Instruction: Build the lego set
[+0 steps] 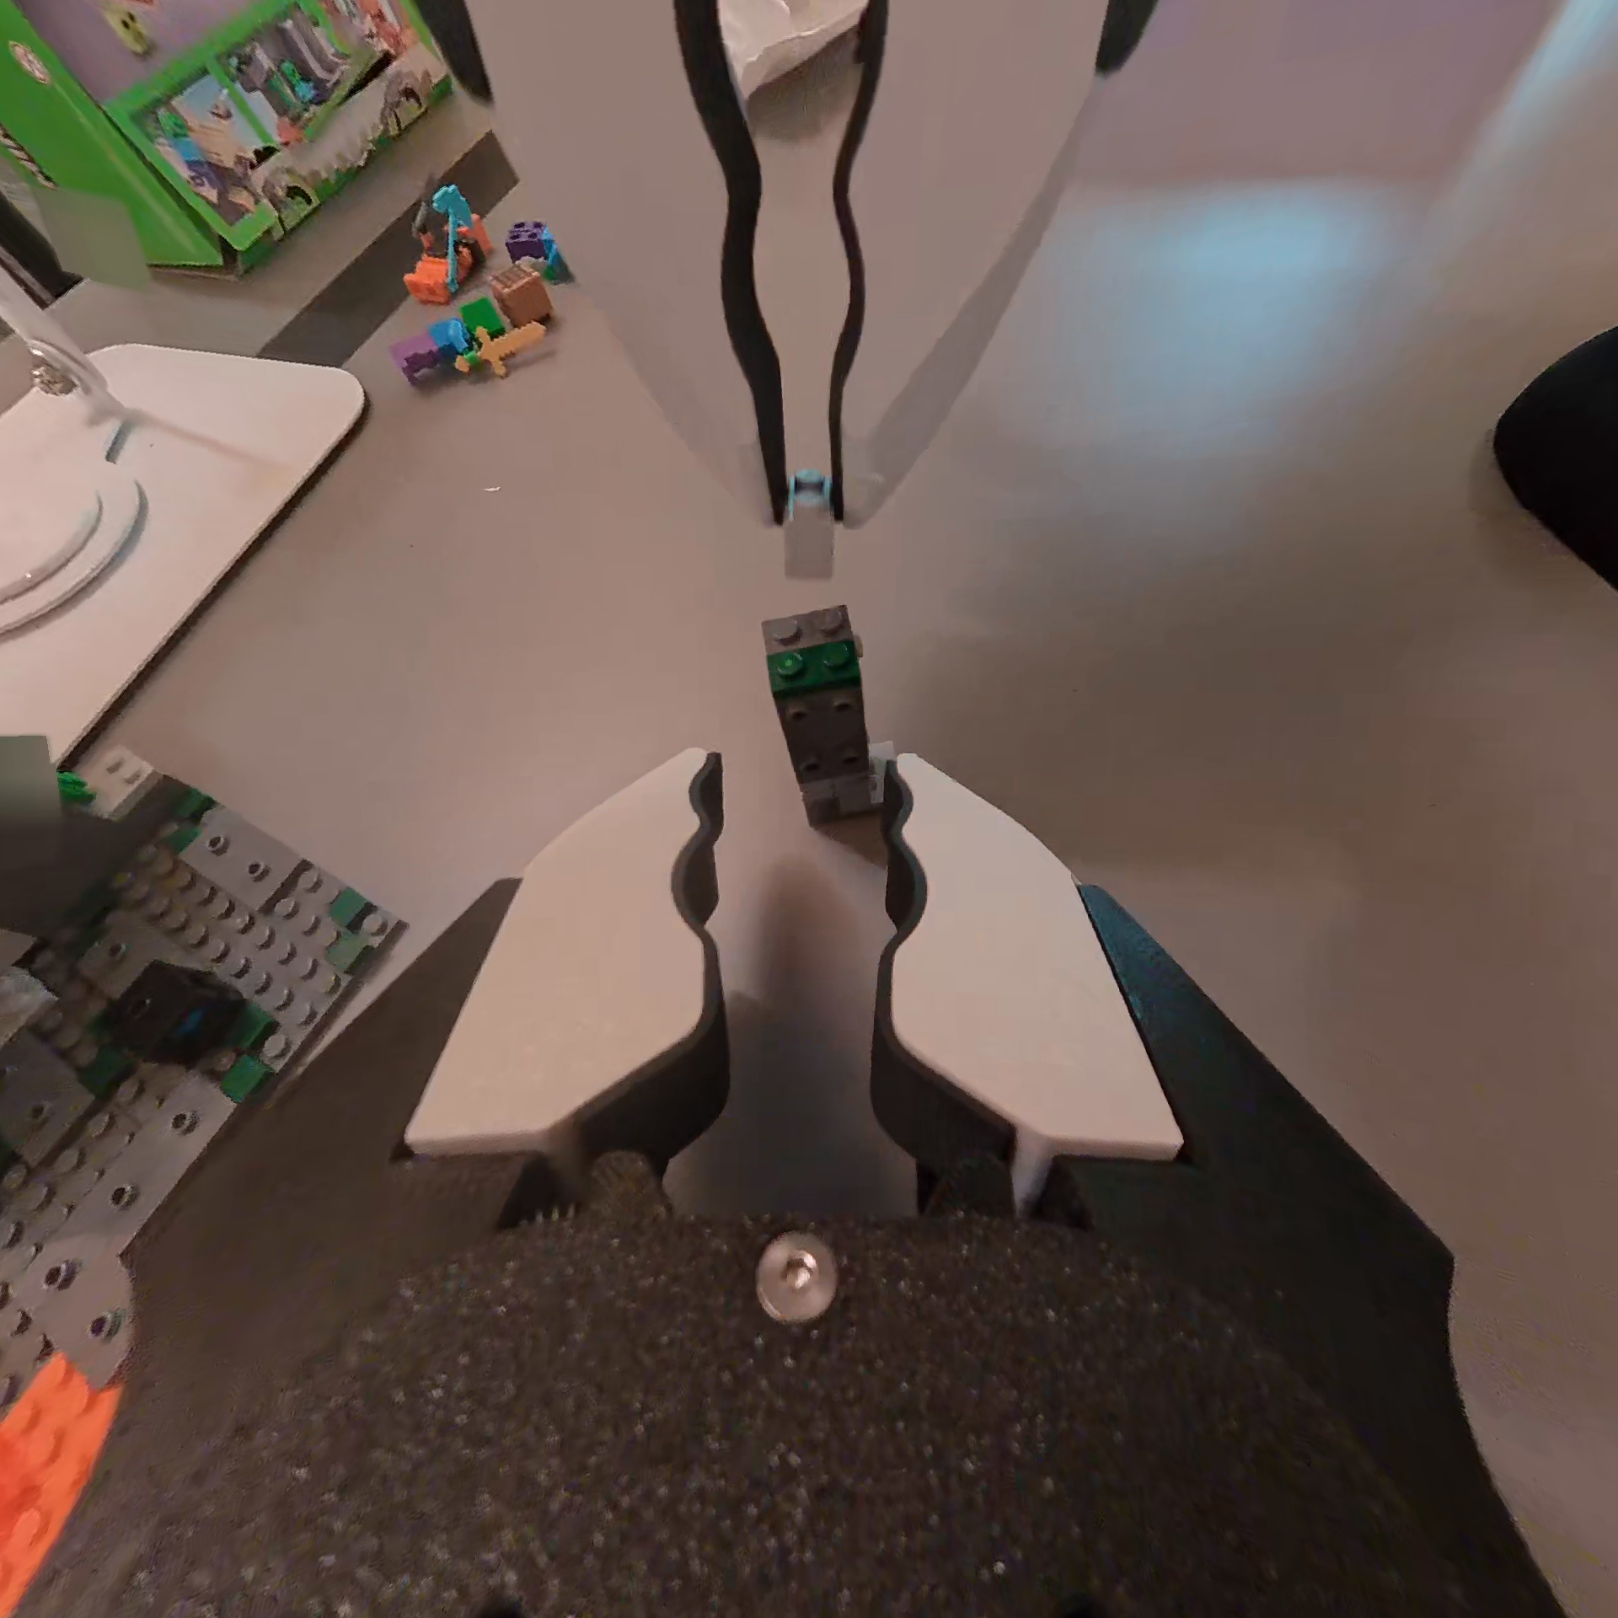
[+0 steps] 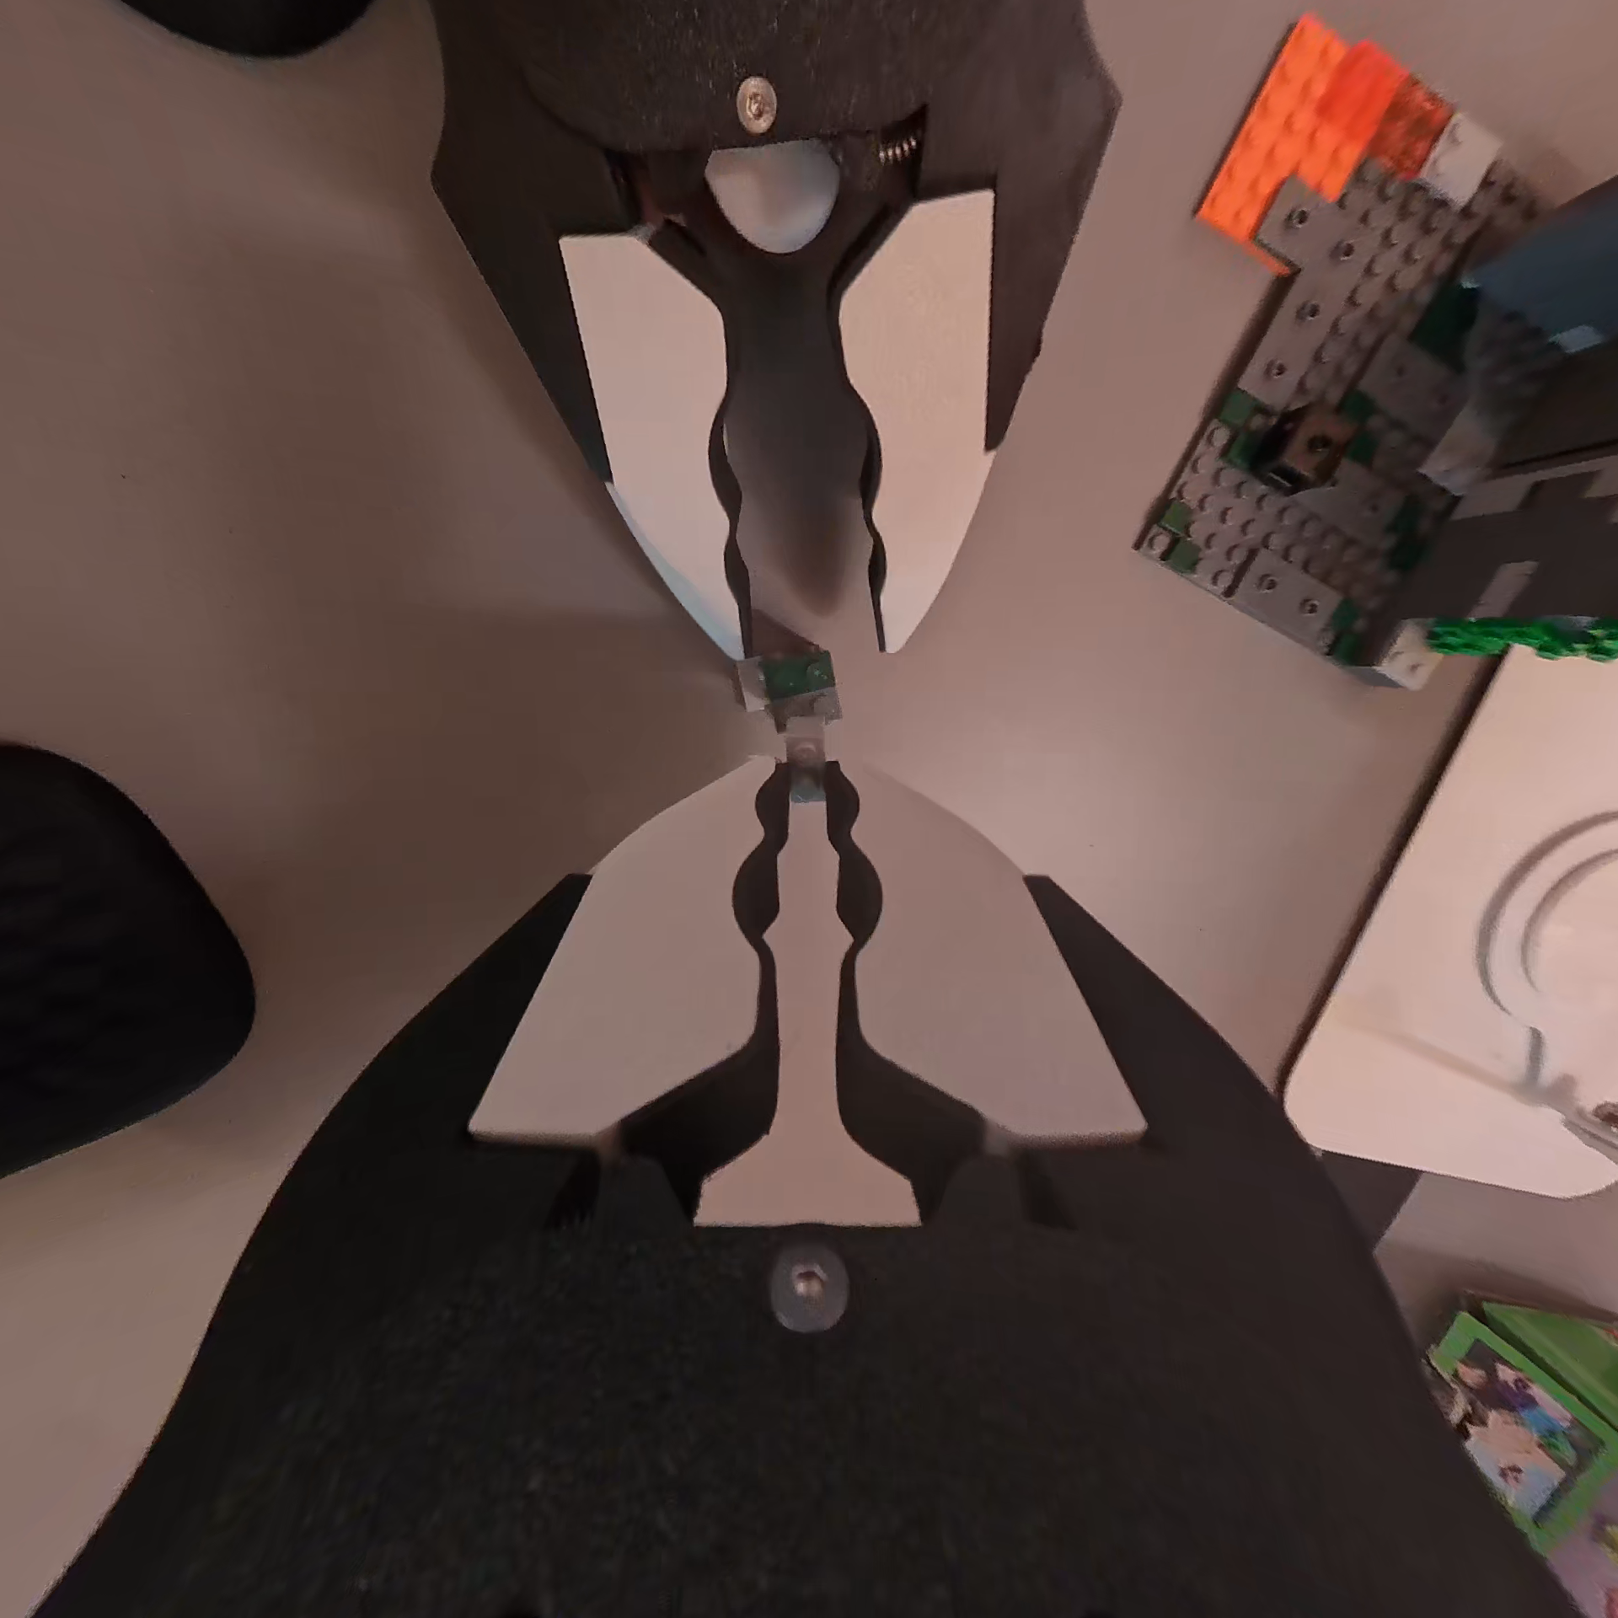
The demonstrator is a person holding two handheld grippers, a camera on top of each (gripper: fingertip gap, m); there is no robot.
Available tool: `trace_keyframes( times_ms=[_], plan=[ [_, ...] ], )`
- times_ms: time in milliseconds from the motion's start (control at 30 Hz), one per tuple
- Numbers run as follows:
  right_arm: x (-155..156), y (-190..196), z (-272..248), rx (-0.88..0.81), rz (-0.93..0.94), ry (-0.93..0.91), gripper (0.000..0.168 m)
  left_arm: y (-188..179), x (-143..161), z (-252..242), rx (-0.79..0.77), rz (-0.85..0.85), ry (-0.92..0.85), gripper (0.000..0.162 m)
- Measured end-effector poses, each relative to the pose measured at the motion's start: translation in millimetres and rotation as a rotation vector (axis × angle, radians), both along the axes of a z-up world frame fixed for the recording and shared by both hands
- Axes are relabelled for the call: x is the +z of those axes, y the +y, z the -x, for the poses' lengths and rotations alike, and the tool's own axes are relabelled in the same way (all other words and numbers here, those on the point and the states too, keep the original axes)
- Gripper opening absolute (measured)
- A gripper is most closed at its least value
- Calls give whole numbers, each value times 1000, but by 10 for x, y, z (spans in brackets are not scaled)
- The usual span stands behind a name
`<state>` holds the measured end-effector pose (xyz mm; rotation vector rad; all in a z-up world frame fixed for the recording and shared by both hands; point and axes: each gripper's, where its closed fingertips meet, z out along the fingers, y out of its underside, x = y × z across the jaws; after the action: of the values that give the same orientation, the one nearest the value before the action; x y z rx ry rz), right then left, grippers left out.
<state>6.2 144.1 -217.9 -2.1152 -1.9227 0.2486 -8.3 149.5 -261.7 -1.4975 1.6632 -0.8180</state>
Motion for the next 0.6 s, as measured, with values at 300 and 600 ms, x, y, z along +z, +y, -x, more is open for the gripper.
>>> trace_keyframes(
  times_ms=[300, 600],
  plan=[
    [-70, -23, 54, 3, 21, -38, 7, -54, -8, -84, -23, -14, 3, 31],
    [-102, -31, 99, 24, 24, -72, 7, -43, -33, -89, -15, -20, 17, 24]
  ],
)
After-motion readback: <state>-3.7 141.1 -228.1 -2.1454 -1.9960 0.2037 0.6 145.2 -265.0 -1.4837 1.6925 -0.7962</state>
